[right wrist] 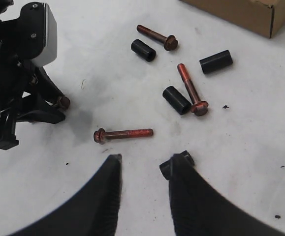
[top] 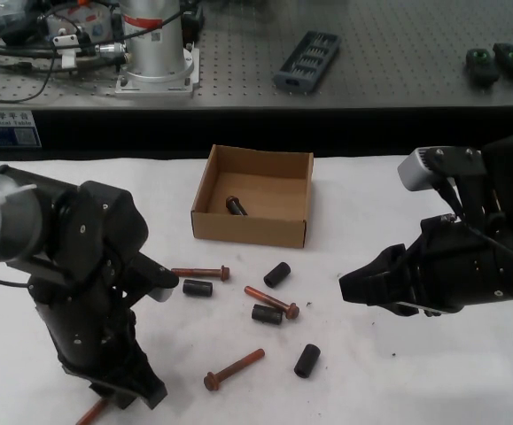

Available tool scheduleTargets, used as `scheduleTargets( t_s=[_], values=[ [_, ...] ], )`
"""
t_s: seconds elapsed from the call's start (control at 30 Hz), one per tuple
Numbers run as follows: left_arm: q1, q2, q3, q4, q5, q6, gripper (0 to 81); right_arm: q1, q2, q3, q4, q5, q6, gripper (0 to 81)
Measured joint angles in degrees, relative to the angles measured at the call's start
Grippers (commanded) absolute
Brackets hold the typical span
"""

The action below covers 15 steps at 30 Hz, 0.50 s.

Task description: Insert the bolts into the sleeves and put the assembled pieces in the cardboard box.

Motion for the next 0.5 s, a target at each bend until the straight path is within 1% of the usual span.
scheduleTargets(
  t_s=[0.07,0.1,0.23,0.33,0.4,0.43,0.5],
  values=[
    [-0.11,0.0,-0.02,-0.33,-0.42,-0.44,3.4,0.0,0.0,0.0,0.0,0.0,0.0,25.6],
    [-0.07,0.0,0.1,-0.65,-0.76,-0.95,0.5,0.0,0.0,0.0,0.0,0.0,0.11,25.6],
    [-0.07,-0.2,0.25,-1.24,-1.21,-1.69,0.6,0.0,0.0,0.0,0.0,0.0,0.09,25.6],
    [-0.07,-0.27,0.27,-1.56,-0.92,-5.36,0.6,0.0,0.0,0.0,1.22,0.0,0.09,25.6],
    [0.39,-0.6,0.68,-2.5,1.05,-8.76,0.6,0.0,0.0,0.0,3.33,0.15,1.13,25.6],
    [0.67,-1.0,1.16,-3.69,2.61,-11.07,0.6,0.0,0.0,0.0,4.38,1.12,3.55,25.6],
    [1.39,-3.04,3.21,-10.23,5.74,-16.06,0.6,0.0,0.0,0.0,6.57,3.13,6.64,25.6]
  ],
)
